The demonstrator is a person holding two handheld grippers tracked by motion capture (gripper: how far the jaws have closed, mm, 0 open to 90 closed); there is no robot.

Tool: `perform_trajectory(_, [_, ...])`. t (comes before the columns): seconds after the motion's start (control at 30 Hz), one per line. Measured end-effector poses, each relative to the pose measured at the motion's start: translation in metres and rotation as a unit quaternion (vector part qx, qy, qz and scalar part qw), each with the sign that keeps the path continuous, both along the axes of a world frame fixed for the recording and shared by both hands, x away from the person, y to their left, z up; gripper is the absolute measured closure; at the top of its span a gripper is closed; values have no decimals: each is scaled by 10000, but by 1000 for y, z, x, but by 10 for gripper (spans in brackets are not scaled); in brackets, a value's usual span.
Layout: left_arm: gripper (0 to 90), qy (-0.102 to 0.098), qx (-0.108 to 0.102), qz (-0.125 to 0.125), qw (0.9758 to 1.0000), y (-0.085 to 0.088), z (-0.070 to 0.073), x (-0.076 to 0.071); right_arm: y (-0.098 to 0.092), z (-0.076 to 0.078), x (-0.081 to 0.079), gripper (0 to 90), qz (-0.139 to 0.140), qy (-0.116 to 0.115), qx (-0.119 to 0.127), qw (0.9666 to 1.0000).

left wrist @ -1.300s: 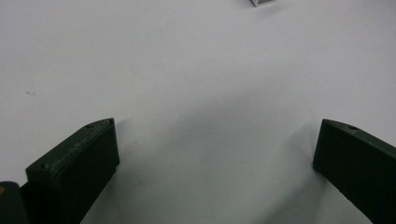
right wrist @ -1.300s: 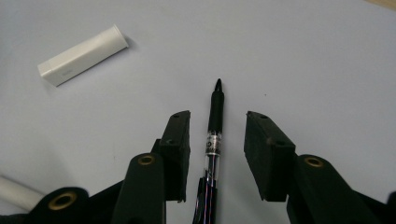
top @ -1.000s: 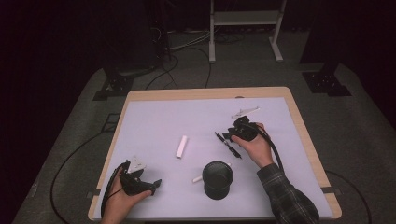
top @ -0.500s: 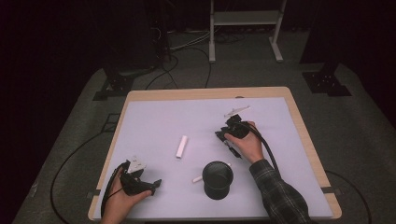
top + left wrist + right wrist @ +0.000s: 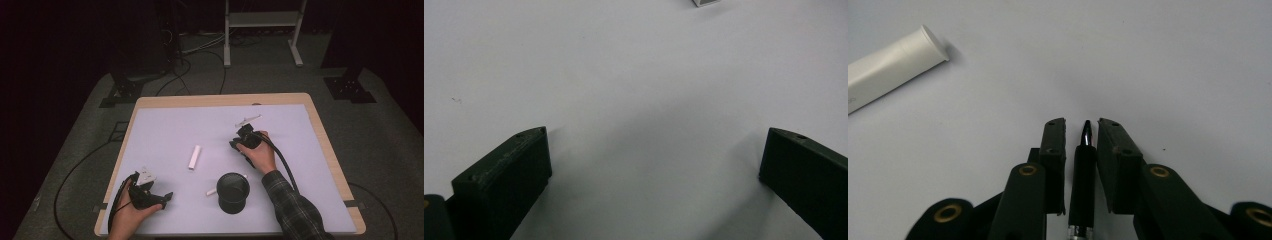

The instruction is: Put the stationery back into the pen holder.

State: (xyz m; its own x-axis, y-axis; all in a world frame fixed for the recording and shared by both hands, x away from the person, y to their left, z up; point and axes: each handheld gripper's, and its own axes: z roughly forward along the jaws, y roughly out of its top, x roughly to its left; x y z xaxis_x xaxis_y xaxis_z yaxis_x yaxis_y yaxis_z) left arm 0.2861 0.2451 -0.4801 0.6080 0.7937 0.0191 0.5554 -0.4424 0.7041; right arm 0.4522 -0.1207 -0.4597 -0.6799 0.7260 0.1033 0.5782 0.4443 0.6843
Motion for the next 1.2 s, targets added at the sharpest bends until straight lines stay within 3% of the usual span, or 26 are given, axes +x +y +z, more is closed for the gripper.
perform_trajectory(0.33, [0, 1, 0, -1, 10000, 0, 0, 0, 2, -7, 2, 741, -22, 47, -63, 10000])
perform_trajectory(0.6, [0, 0, 1, 0, 10000, 0, 0, 0, 2, -8, 1, 778, -58, -42, -85, 9999])
perform_trajectory(1.2, [0, 3, -2, 0, 10000, 0, 0, 0, -5, -10, -2, 794, -59, -50, 211, 9997])
